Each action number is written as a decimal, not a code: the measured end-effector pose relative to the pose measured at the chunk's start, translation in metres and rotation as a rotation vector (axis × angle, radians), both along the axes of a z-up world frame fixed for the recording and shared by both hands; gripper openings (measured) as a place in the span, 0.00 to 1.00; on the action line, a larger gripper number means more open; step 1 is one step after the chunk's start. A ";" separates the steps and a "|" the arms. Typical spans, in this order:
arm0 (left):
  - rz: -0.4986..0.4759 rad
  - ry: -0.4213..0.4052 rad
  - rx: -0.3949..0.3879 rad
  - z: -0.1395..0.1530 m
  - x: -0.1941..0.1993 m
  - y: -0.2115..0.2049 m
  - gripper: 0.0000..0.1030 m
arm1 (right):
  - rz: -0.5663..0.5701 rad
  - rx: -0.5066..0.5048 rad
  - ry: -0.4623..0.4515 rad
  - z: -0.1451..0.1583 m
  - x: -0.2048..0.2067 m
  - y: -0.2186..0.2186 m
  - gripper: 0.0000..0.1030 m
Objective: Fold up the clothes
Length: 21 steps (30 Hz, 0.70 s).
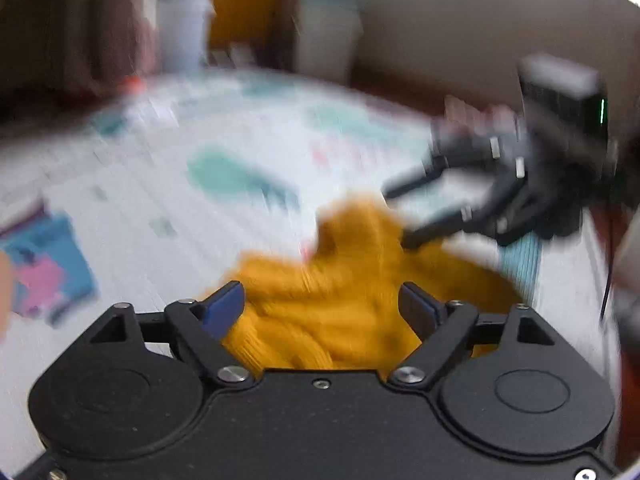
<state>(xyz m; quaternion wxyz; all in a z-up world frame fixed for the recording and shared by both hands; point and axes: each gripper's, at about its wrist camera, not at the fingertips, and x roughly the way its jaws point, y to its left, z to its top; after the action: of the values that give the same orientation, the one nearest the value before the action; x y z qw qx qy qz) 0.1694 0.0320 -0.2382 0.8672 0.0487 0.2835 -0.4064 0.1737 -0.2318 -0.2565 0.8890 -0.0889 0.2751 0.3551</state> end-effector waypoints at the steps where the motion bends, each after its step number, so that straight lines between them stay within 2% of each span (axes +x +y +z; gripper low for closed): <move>1: 0.012 -0.006 -0.027 0.004 -0.007 0.005 0.83 | -0.012 0.016 -0.026 0.005 -0.007 -0.004 0.57; 3: 0.023 -0.018 -0.062 0.008 -0.019 0.012 0.83 | 0.010 0.002 -0.040 0.003 -0.016 -0.002 0.64; 7: -0.058 -0.002 0.051 -0.015 -0.031 -0.015 0.85 | 0.080 -0.072 -0.041 -0.019 -0.032 0.017 0.66; 9: -0.027 0.026 0.078 -0.027 -0.030 -0.025 0.89 | 0.077 -0.067 0.018 -0.029 -0.028 0.014 0.67; 11: -0.027 0.003 0.111 -0.037 -0.034 -0.034 0.97 | 0.076 -0.036 0.065 -0.040 -0.021 0.006 0.68; 13: -0.027 -0.020 0.123 -0.042 -0.038 -0.038 0.98 | 0.083 -0.053 0.051 -0.041 -0.024 0.008 0.68; 17: -0.049 -0.028 0.144 -0.028 -0.038 -0.035 0.95 | 0.084 -0.096 0.013 -0.026 -0.029 0.013 0.68; 19: -0.018 -0.070 0.096 -0.006 -0.043 -0.024 0.94 | 0.049 -0.072 -0.082 -0.004 -0.045 0.010 0.67; 21: 0.006 -0.087 0.047 0.002 -0.052 -0.014 0.93 | 0.067 -0.048 -0.097 0.002 -0.064 0.008 0.67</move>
<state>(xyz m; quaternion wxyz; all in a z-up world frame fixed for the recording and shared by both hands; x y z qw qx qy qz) 0.1177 0.0177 -0.2359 0.8785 0.0859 0.2554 -0.3945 0.1099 -0.2238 -0.2548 0.8865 -0.1364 0.2368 0.3734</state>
